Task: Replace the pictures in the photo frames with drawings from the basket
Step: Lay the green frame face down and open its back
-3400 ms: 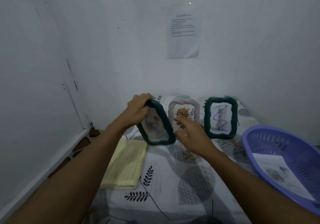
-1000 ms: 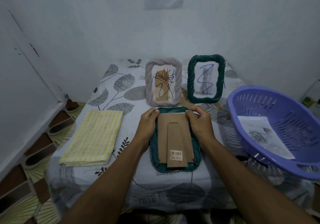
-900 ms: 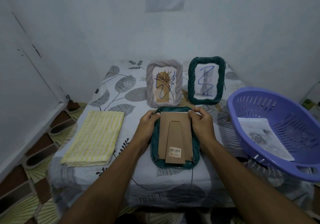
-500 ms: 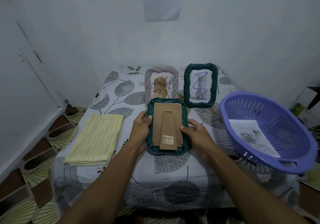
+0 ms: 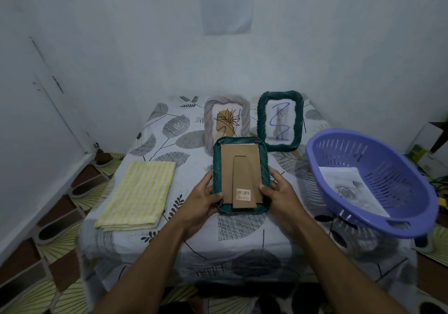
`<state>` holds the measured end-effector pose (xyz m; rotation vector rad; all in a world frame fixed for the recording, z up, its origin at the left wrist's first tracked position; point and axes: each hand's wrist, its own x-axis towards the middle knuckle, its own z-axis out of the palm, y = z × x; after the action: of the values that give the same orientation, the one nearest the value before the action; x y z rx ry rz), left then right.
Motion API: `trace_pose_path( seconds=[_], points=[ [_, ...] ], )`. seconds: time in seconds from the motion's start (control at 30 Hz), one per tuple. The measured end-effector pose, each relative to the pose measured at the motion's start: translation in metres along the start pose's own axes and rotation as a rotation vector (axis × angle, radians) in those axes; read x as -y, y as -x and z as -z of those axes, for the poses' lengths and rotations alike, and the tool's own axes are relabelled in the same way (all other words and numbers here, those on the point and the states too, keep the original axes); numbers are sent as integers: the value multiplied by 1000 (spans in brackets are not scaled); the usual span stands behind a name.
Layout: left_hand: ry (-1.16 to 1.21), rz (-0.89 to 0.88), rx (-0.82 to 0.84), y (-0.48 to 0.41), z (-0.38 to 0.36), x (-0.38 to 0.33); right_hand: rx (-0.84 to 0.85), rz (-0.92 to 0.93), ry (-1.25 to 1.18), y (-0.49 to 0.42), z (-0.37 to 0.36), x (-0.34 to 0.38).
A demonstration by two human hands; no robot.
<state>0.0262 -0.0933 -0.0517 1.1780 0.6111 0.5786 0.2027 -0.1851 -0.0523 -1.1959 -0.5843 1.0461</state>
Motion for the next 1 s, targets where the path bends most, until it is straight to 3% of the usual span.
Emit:
trace_pose_path(
  seconds=[0.4,1.0],
  points=[
    [-29,5,107,1,-6,-6,157,-17,-17,3,6,0],
    [78,45,40,-3,0,0,64,-73,1,-5,11,-6]
  ],
)
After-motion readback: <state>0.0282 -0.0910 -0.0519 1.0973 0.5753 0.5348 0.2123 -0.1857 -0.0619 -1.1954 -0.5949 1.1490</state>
